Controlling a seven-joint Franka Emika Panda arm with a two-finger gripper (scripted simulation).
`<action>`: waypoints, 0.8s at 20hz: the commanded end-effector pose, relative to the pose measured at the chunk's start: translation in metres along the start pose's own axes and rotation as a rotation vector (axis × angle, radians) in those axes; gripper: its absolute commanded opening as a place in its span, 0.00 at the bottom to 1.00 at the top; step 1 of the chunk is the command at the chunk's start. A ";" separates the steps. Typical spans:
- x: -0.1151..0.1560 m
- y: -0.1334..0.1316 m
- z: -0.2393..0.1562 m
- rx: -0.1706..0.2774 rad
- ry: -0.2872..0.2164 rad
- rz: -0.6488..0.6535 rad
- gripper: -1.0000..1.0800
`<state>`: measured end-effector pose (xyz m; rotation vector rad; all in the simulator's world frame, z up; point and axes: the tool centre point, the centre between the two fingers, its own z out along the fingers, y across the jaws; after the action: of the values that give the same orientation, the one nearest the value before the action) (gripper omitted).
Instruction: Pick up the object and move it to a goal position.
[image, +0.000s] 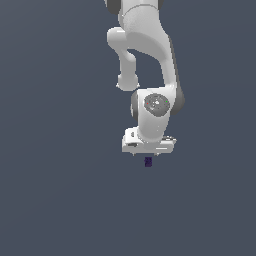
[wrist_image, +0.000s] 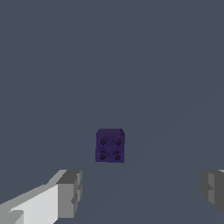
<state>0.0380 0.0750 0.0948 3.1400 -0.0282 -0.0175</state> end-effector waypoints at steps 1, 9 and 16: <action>0.006 -0.010 0.010 0.001 0.005 0.008 0.96; 0.011 -0.023 0.023 0.002 0.011 0.017 0.96; 0.010 -0.022 0.035 0.002 0.010 0.015 0.96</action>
<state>0.0491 0.0970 0.0650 3.1413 -0.0523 -0.0004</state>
